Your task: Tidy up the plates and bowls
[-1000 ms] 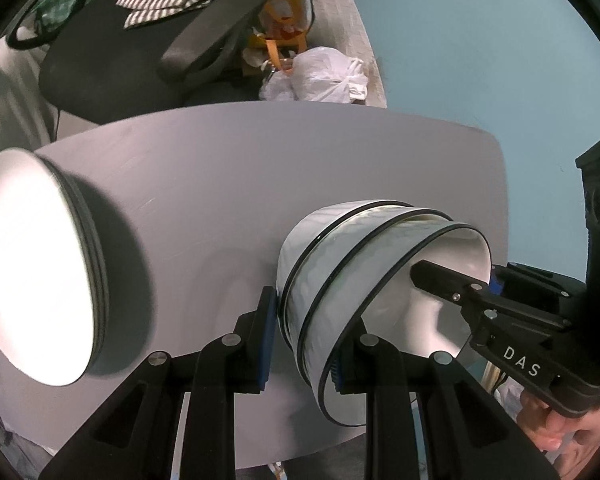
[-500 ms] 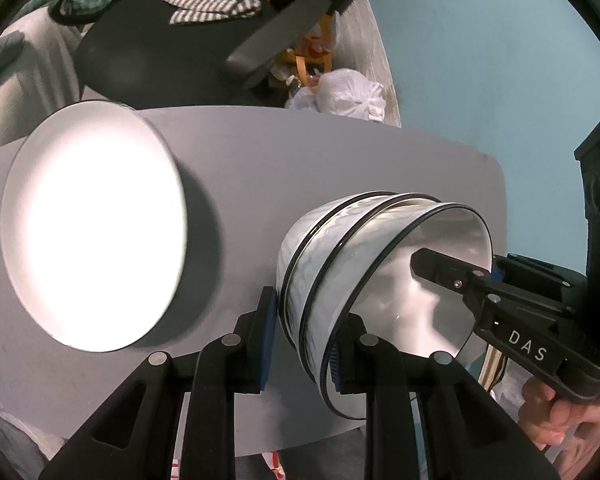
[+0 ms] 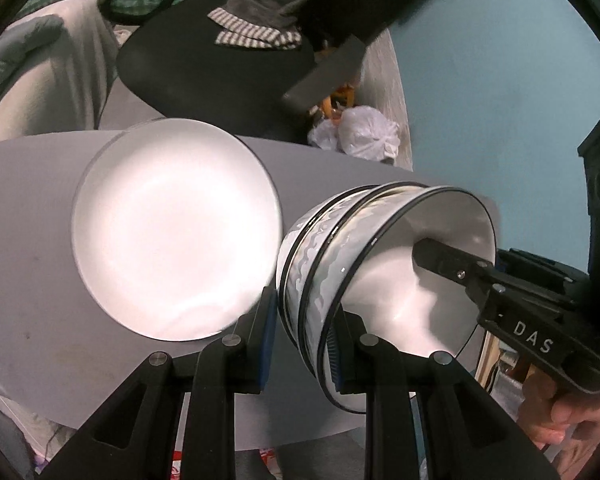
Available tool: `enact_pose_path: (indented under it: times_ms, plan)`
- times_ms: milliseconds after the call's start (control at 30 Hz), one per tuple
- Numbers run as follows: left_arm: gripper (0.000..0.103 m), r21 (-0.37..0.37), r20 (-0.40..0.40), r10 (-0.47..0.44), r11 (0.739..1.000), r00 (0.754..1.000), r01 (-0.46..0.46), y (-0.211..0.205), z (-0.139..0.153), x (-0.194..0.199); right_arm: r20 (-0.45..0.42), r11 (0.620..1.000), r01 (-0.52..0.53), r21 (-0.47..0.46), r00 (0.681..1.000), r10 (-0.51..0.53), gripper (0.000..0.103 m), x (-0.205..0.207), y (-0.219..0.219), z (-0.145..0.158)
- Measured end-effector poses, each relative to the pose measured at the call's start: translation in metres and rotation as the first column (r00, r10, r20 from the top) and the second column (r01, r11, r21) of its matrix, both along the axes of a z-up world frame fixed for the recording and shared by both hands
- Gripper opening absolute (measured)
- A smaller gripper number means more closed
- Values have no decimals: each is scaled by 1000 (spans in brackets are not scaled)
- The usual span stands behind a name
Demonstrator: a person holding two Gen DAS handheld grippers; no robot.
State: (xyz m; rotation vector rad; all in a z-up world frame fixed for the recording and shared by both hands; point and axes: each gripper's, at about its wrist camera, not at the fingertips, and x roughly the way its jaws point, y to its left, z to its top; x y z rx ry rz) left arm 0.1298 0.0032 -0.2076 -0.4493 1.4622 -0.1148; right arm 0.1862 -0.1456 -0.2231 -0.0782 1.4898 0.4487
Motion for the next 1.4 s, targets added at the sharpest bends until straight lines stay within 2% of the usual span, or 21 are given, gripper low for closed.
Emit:
enact_pose_path:
  times_ms: [500, 733, 1033, 1400]
  plan:
    - [22, 43, 0, 107, 993, 994, -107, 77, -1, -4, -8, 992, -124, 7, 992, 124, 16, 7, 85, -4]
    - [22, 53, -34, 139, 989, 990, -137, 103, -22, -1, -41, 987, -162, 0, 986, 162, 16, 12, 118, -22]
    - [22, 61, -58, 144, 988, 988, -140, 117, -40, 9, -79, 987, -159, -23, 984, 157, 16, 15, 137, -39]
    - [22, 57, -91, 131, 990, 987, -127, 122, -49, 12, -86, 991, -128, -43, 989, 124, 16, 22, 145, -42]
